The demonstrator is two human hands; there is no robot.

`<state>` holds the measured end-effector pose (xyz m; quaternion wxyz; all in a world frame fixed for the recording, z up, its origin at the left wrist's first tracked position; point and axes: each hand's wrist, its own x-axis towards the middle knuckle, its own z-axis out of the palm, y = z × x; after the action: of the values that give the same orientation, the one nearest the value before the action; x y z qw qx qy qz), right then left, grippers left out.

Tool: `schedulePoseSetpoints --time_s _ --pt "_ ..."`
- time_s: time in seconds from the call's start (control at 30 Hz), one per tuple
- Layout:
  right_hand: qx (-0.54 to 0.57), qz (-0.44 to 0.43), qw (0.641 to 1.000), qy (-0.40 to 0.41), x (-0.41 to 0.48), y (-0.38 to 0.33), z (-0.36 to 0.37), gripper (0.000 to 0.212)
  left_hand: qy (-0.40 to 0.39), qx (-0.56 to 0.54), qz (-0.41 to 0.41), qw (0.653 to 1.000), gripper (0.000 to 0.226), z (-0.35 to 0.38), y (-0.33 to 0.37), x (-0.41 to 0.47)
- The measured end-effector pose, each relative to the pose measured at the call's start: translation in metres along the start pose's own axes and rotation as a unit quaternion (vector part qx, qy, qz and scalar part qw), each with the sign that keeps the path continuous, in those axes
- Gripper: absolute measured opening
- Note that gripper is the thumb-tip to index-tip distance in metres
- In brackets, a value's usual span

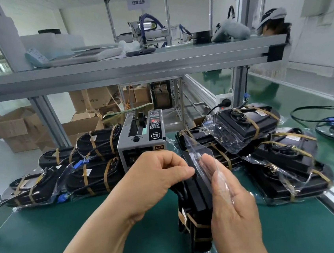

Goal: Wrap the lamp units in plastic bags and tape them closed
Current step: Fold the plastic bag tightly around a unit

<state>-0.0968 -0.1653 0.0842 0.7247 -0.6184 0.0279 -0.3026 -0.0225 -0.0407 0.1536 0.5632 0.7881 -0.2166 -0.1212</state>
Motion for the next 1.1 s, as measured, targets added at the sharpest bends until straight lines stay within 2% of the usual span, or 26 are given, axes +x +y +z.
schedulePoseSetpoints --time_s 0.13,0.3,0.6,1.1 --pt "0.003 -0.003 1.0 -0.008 0.0 0.002 0.0 0.05 0.0 0.03 -0.017 0.999 0.016 0.002 0.001 0.005" --pt "0.004 -0.002 1.0 -0.01 -0.002 0.001 0.001 0.044 -0.002 0.026 -0.033 0.999 0.017 0.002 0.001 0.006" --pt "-0.013 -0.004 1.0 -0.016 -0.004 0.0 0.003 0.049 0.012 0.006 -0.04 0.999 0.016 0.004 -0.001 0.006" --pt "-0.01 -0.013 0.999 -0.032 -0.005 0.001 0.003 0.049 0.053 0.06 -0.005 0.997 0.013 0.007 -0.01 0.001"
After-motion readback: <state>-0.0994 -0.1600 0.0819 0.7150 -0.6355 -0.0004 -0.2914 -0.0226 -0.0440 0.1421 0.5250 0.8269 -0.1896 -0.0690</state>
